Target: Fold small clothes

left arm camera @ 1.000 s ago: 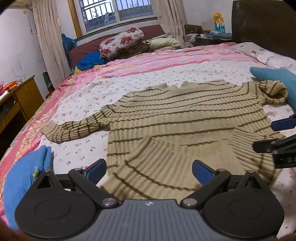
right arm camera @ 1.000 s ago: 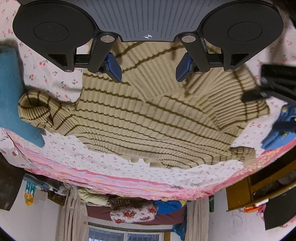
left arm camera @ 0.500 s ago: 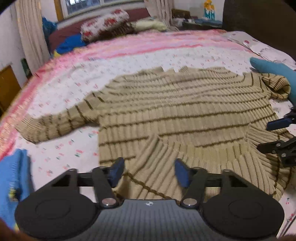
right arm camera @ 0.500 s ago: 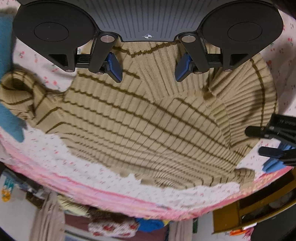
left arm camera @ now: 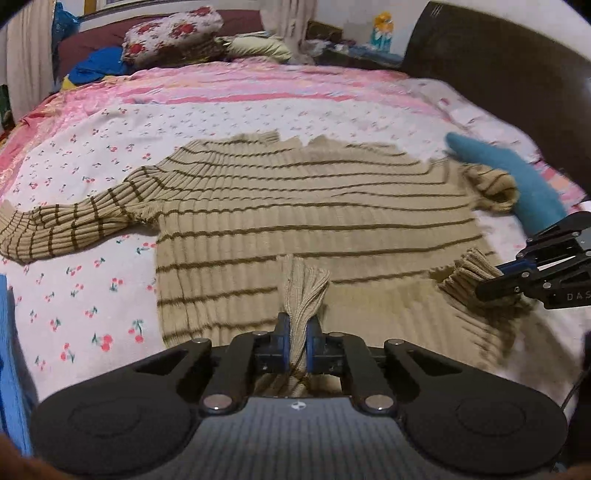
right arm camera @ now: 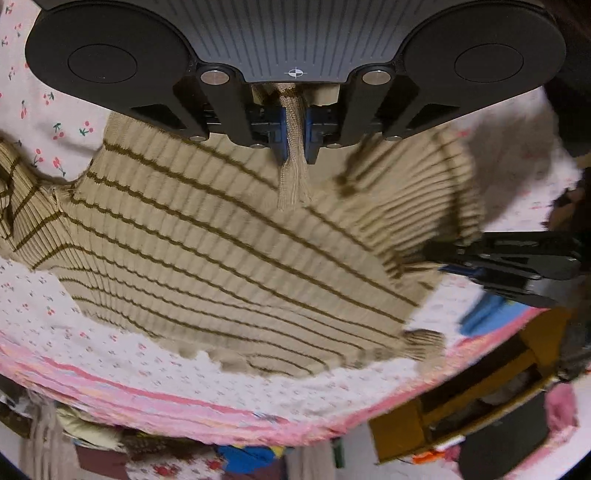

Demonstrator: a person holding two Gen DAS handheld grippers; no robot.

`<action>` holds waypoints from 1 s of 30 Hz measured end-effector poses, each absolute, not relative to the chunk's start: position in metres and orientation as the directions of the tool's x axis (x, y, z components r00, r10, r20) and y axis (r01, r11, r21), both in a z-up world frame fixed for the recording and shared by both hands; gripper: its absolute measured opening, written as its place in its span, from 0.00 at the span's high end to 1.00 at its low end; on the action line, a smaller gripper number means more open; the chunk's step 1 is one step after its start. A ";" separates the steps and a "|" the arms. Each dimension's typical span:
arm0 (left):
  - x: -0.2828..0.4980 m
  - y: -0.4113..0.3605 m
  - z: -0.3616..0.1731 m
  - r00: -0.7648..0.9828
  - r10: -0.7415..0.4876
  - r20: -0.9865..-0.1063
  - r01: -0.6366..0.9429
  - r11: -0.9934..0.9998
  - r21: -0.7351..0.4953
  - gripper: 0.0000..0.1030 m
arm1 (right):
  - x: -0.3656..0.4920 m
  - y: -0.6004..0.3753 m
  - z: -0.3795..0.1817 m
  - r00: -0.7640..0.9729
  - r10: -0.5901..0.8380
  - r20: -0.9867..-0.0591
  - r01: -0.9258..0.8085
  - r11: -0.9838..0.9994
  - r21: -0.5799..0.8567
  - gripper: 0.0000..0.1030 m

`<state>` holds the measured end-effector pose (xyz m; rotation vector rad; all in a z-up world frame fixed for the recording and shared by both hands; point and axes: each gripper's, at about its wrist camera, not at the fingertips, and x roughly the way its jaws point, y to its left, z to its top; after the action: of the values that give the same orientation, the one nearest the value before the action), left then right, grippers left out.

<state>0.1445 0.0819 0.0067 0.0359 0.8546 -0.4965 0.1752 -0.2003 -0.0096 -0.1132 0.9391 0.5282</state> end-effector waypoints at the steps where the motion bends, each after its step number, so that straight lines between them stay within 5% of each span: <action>1: 0.136 0.084 0.011 0.546 -0.420 -0.725 0.445 0.878 -0.173 0.86 | 0.167 -0.201 -0.003 0.471 0.398 -0.787 -0.494 0.858 0.138 0.92; 15: 0.019 0.129 0.017 0.493 -0.397 -0.774 0.414 0.890 -0.192 0.89 | 0.047 -0.213 0.027 0.355 0.349 -0.867 -0.628 0.776 0.055 0.94; 20: 0.006 0.137 0.012 0.513 -0.341 -0.788 0.394 0.909 -0.138 0.89 | 0.046 -0.220 0.011 0.360 0.196 -0.912 -0.605 0.794 -0.068 0.91; 30: 0.021 0.132 0.013 0.558 -0.374 -0.741 0.327 0.920 -0.218 0.87 | 0.026 -0.218 0.027 0.393 0.220 -0.893 -0.626 0.775 -0.084 0.86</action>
<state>0.0213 0.1320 0.0131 -0.0580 0.8872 -0.4134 0.0259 -0.2175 0.0271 -0.4476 1.0369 0.5604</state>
